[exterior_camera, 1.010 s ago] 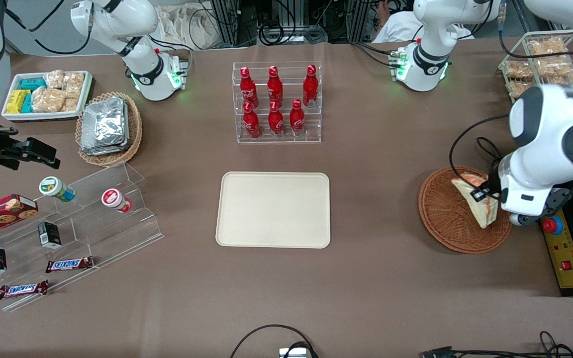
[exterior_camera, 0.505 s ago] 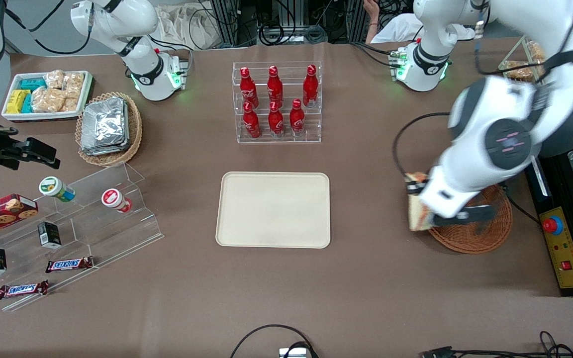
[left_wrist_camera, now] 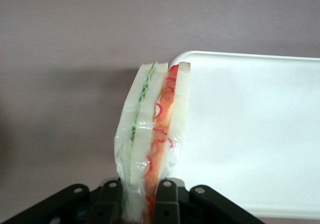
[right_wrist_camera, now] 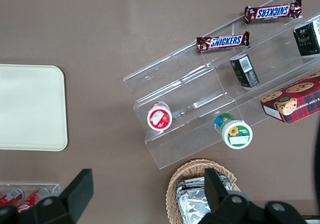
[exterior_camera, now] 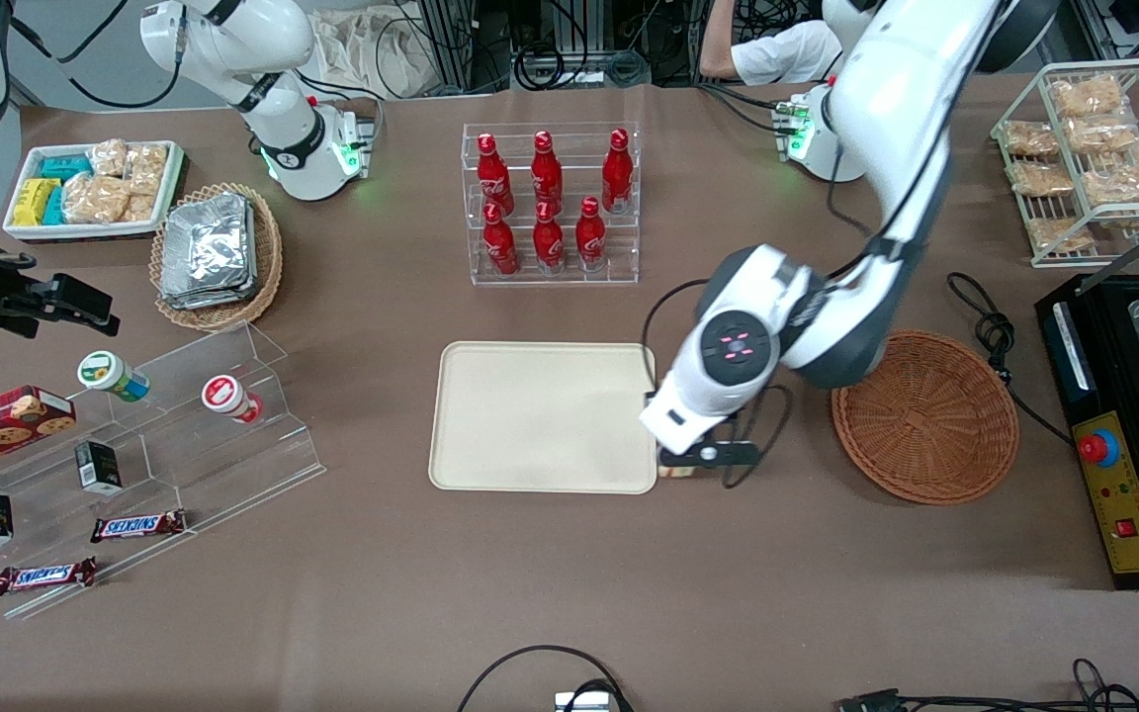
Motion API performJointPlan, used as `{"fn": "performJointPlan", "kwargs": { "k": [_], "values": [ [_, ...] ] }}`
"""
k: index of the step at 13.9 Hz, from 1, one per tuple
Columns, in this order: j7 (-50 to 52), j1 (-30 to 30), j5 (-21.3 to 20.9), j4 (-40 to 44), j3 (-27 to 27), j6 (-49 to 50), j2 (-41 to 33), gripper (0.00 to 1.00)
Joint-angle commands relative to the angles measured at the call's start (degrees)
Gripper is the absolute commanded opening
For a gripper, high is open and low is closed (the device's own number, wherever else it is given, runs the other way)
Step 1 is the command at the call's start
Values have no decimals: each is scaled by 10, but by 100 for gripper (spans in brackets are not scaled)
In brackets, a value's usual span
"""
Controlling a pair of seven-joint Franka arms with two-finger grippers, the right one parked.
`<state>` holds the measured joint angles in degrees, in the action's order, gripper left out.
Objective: Place sandwich from basket to tray
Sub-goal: 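Lift the sandwich and carry it toward the cream tray, then lower the sandwich onto the tray and open the left gripper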
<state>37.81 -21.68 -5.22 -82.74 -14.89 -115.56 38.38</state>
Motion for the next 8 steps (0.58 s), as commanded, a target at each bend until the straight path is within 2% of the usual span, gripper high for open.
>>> {"fn": "performJointPlan", "kwargs": {
  "k": [1,6,7,8],
  "values": [
    [47,-37,-8,29,5,-54,47,0],
    [43,-43,-9,27,5,-65,64,0],
    [45,-42,-9,28,5,-65,62,3],
    [49,-40,-9,27,5,-63,60,14]
  ]
}}
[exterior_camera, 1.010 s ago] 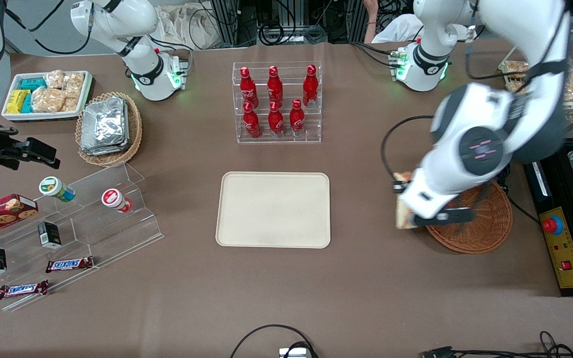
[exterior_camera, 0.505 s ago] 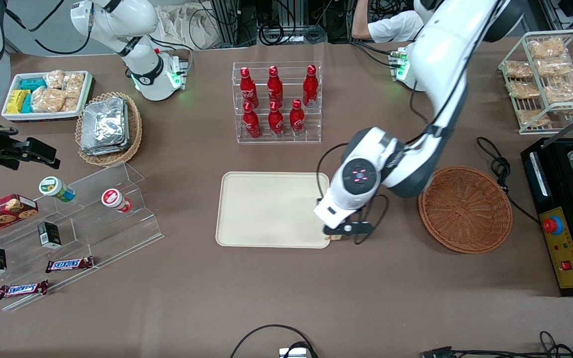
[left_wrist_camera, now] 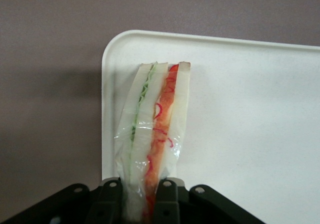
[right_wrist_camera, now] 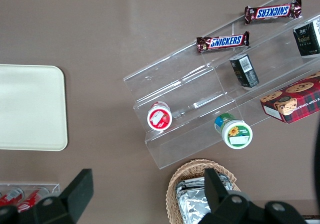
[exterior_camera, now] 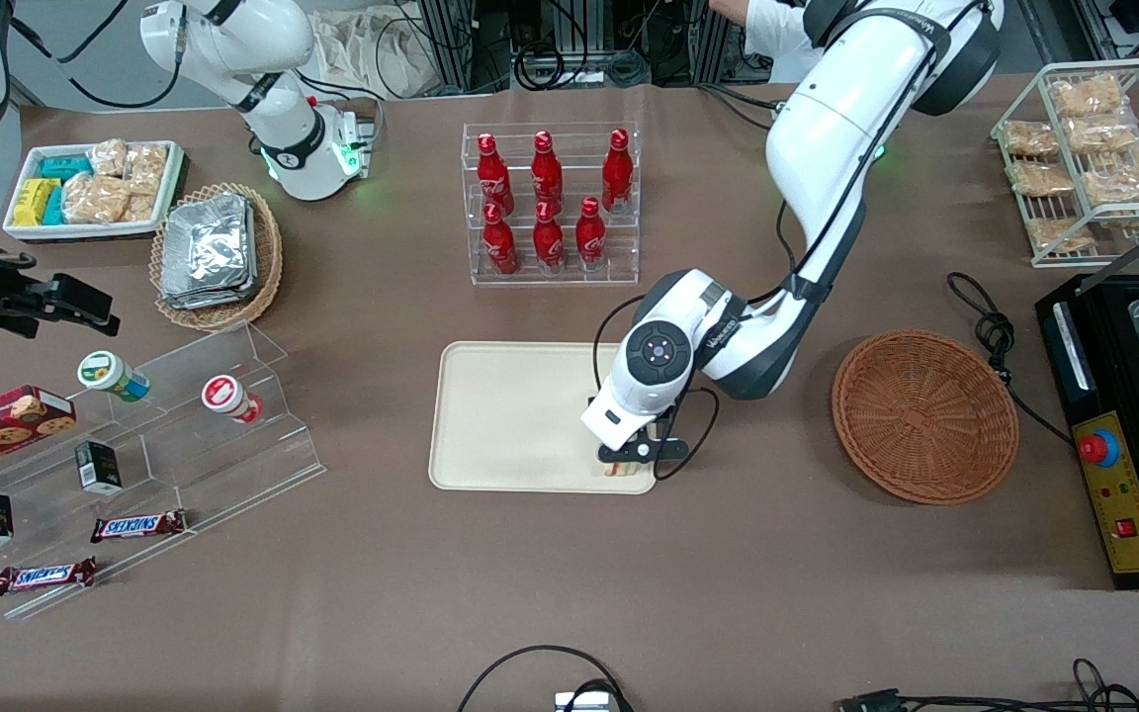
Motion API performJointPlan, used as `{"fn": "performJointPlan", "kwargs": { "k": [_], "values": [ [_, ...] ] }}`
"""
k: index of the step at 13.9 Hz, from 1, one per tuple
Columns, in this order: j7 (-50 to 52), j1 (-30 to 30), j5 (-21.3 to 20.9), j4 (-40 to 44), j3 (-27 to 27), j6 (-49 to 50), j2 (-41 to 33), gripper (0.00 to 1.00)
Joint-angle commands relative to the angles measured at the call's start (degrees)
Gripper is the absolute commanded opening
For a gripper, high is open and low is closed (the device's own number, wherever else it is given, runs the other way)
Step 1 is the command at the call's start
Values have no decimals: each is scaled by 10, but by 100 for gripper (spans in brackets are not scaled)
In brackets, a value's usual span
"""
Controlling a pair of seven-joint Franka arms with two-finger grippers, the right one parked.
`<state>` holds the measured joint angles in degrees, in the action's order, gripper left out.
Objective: Place sandwich from basket to tray
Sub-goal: 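Lower the sandwich onto the tray and open the left gripper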
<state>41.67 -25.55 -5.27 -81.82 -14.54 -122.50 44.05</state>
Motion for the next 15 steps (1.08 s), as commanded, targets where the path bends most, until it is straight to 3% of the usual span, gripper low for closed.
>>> {"fn": "performJointPlan", "kwargs": {
  "k": [1,2,3,4,6,11,15],
  "values": [
    [14,-2,-9,16,1,10,0,19],
    [13,-2,-10,11,1,17,-6,38],
    [11,-1,-10,9,1,27,-13,76],
    [9,-1,-10,9,1,32,-19,98],
    [13,-1,-10,7,1,38,-31,99],
    [4,28,-7,-2,2,163,-121,99],
    [-46,77,-6,-131,2,173,-243,97]
  ]
}}
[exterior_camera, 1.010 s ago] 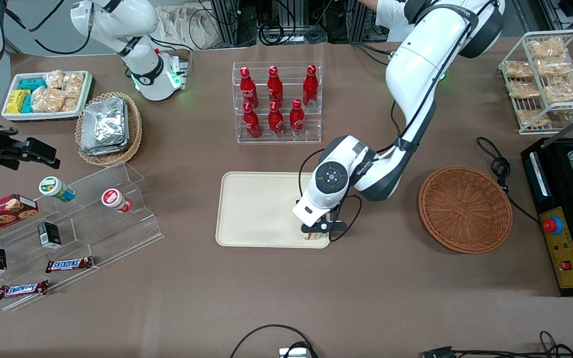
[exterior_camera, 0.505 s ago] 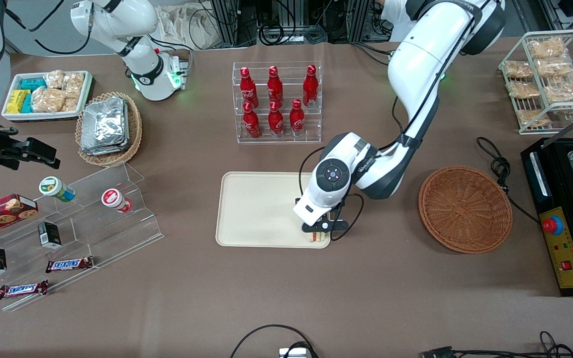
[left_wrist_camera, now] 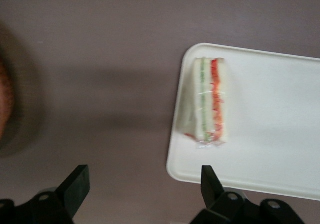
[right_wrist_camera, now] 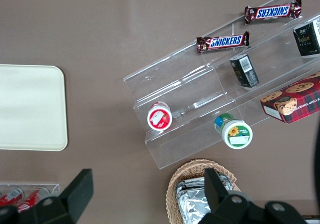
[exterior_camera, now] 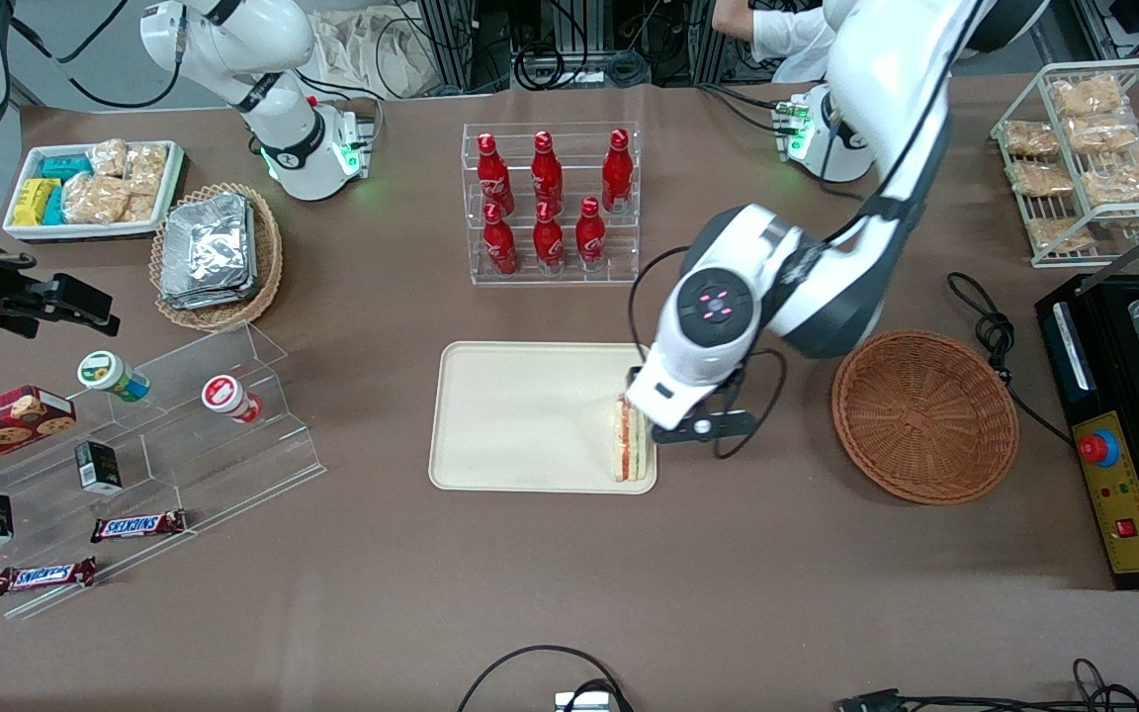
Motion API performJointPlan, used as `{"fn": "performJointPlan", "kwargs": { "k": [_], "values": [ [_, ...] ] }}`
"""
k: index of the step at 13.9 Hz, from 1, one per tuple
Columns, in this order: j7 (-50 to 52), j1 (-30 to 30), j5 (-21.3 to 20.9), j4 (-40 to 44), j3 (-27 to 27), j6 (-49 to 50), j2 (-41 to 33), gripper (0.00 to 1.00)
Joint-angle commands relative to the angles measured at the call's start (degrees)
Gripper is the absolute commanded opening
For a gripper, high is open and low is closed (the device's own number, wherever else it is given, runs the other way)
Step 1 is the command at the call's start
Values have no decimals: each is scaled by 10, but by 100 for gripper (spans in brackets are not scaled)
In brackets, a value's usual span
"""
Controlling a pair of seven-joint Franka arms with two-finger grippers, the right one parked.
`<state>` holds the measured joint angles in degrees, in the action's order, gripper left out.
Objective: Place sandwich from basket to tray
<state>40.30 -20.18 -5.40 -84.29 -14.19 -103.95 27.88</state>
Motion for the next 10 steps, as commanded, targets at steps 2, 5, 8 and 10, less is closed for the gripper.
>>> {"fn": "performJointPlan", "kwargs": {
  "k": [2,5,8,10],
  "values": [
    [-64,55,0,-176,-2,-25,-144,96],
    [-128,87,1,-215,1,-9,-209,95],
    [-216,147,4,-175,1,76,-225,96],
    [-219,187,2,-115,2,133,-216,94]
  ]
}}
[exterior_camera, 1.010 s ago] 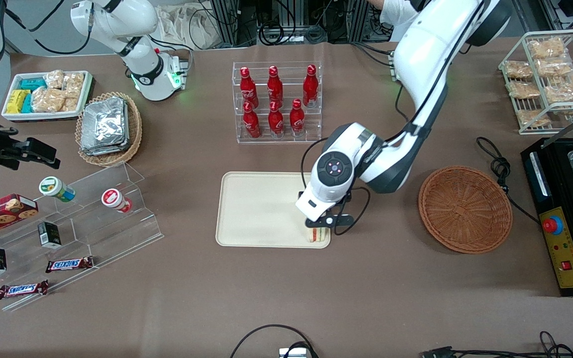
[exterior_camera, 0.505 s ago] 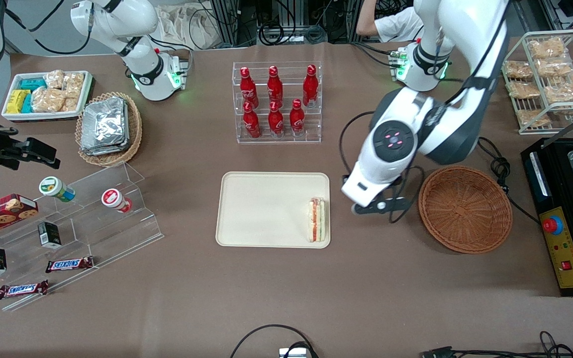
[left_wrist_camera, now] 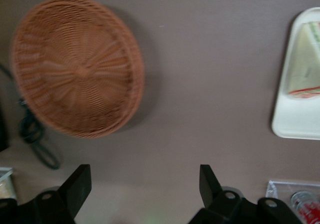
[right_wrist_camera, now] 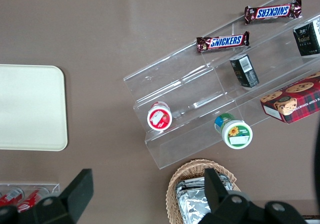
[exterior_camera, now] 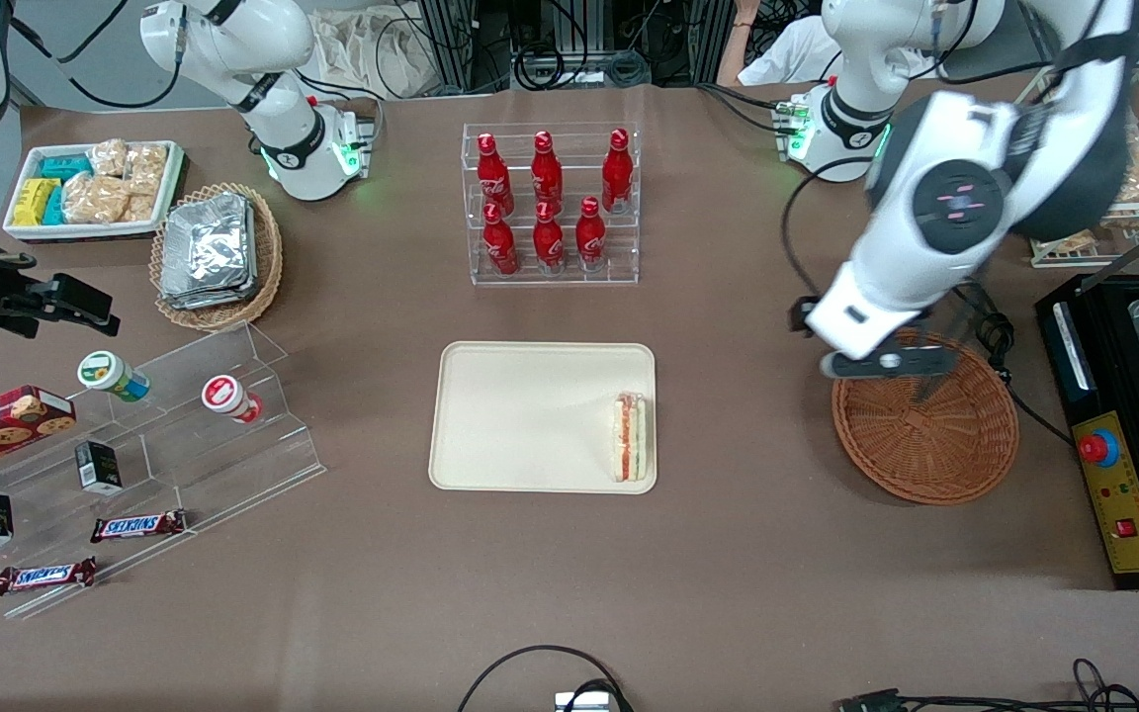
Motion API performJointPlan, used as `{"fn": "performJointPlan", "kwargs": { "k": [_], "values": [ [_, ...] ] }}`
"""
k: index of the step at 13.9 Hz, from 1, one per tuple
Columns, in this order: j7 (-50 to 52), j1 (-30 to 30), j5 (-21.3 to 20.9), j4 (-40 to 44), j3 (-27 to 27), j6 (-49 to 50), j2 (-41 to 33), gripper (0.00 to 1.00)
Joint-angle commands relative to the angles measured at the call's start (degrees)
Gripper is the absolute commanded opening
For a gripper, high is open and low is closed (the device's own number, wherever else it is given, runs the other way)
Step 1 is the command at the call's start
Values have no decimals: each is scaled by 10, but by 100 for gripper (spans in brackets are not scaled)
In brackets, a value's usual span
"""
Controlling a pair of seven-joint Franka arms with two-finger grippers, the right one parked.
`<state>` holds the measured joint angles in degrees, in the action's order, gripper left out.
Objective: Place sandwich from basket to tray
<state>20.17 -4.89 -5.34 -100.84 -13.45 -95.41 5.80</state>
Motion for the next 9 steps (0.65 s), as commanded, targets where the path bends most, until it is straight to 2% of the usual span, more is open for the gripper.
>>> {"fn": "performJointPlan", "kwargs": {
  "k": [1,2,3,5,9],
  "values": [
    [-20,47,0,76,-5,65,11,83],
    [-21,62,-5,96,-6,77,16,84],
    [-29,71,1,102,-5,77,15,100],
    [-63,94,2,125,-5,76,16,100],
    [-58,105,1,173,-6,77,46,100]
  ]
}}
